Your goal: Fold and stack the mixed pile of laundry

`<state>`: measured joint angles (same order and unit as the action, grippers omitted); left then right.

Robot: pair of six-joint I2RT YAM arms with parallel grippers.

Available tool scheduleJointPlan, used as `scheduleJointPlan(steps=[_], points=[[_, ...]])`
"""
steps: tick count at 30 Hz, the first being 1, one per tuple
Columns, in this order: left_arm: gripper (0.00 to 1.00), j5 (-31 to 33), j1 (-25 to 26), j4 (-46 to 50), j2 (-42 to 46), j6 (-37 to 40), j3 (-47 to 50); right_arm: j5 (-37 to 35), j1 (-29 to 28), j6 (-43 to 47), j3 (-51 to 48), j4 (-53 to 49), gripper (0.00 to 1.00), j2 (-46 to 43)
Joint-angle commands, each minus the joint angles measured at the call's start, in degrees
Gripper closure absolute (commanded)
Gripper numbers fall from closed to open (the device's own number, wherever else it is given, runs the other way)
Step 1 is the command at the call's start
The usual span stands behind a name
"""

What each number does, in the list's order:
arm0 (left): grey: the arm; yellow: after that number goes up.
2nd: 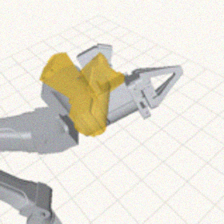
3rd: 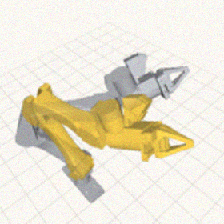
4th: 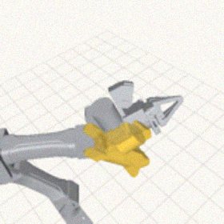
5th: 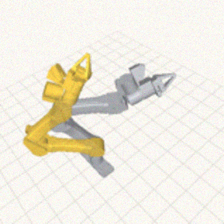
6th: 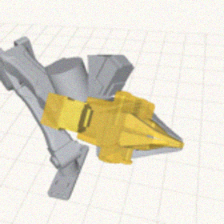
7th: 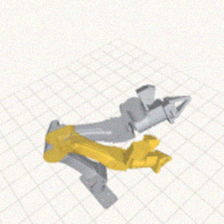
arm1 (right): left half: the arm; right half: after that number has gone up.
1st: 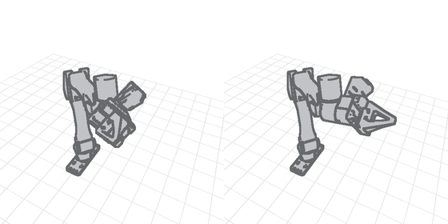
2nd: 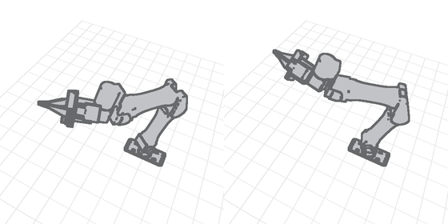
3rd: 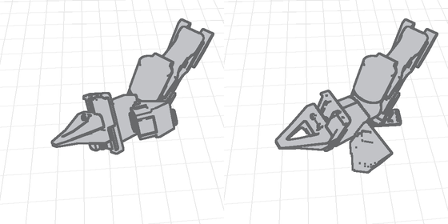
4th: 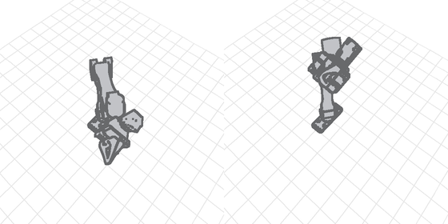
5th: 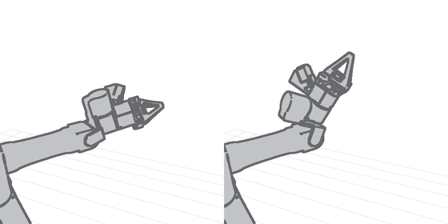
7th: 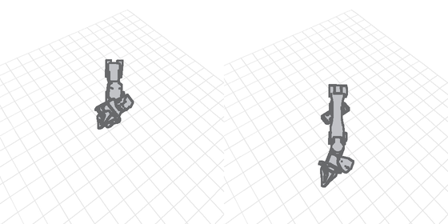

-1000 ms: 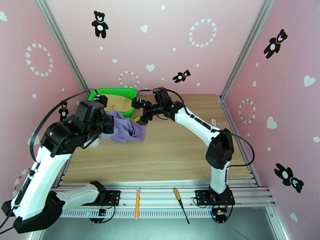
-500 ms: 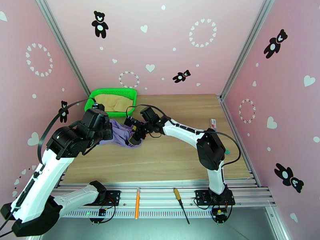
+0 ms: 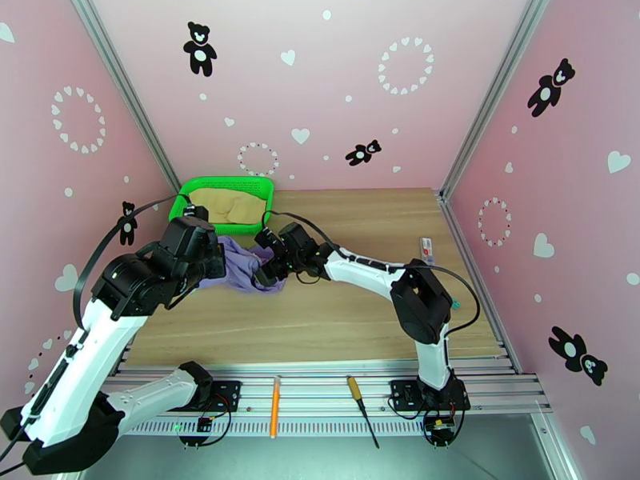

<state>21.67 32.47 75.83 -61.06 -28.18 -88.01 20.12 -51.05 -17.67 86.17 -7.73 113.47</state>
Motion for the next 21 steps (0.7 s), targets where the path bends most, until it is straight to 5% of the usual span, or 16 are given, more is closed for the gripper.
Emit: scheduleJointPlan(steps=[1,7,16,21], points=[[1.00,0.83,0.34,-0.95,1.09,-0.12,0.09,-0.70,-0.46,-4.10,0.36,2.01,0.44,-0.46],[1.00,1.89,0.36,-1.00,1.37,-0.03,-0.77,-1.81,-0.37,-1.79,2.79,-4.92,1.00,-1.64],[1.00,10.46,0.40,-0.25,-2.52,5.81,-14.76,-6.68,-0.28,13.38,10.08,-23.68,1.00,-15.58],[1.00,13.53,0.34,-1.58,-8.13,14.06,-28.70,0.65,-0.46,20.40,18.14,-35.57,1.00,-23.34]])
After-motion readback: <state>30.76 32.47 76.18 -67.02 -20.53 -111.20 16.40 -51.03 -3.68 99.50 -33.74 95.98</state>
